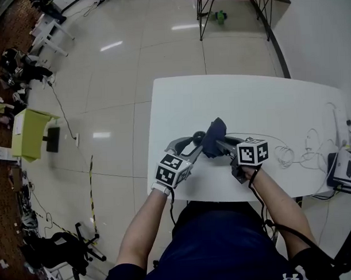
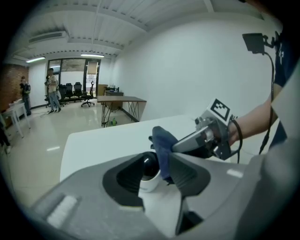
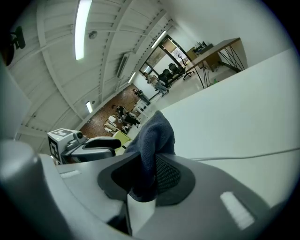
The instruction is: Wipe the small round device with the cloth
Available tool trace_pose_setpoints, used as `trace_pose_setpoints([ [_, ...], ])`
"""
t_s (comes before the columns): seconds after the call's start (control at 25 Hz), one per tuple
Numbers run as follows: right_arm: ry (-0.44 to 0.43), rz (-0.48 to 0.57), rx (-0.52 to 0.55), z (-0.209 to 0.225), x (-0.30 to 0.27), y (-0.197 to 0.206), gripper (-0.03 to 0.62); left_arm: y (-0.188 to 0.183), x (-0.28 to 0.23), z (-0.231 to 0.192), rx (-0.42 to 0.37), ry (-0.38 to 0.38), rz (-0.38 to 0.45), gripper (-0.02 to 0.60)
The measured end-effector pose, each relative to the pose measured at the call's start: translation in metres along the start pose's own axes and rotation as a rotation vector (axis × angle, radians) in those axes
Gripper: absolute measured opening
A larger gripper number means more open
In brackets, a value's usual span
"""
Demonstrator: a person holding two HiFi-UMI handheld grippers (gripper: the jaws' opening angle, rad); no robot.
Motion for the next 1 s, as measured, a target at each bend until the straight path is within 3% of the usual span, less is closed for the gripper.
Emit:
trace_pose_setpoints([
  [0.2,0.043,-0.058,-0.010,0.018,-0.005,0.020,0.087,0.006,-0.012,-0.006,-0.081,-0.071,-0.063,0.163],
  [0.36,0.031,-0.077,-0.017,0.020,-0.015,0.028,0.087,0.007,-0.015,-0.005,-0.092,-0.093,-0.077,0.163],
  [0.48,0.078,-0.126,-0.013,0.030,-0.021,0.037,0.087,0.006,-0.015,-0.004,-0.114,-0.111,-0.081,0.163],
  [0.76,0.148,-0.179,-0.037,0.046,-0.028,0.052,0.087,0.004,-0.017,0.001,-0.122,-0.093,-0.081,0.163],
  [1.0,0.120,-0.167,-0.018,0.035,-0.027,0.046,0.089,0.007,-0.023,-0.001,-0.118,-0.096,-0.060,0.161],
])
Point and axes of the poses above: the fingertips, and each gripper's own axes: x backward along the fingers, z to its right, y out of its underside, the point moved 5 cm from there along x, backward along the fingers, and after that the axes turned 1 degree about z, right-handed, at the moved point
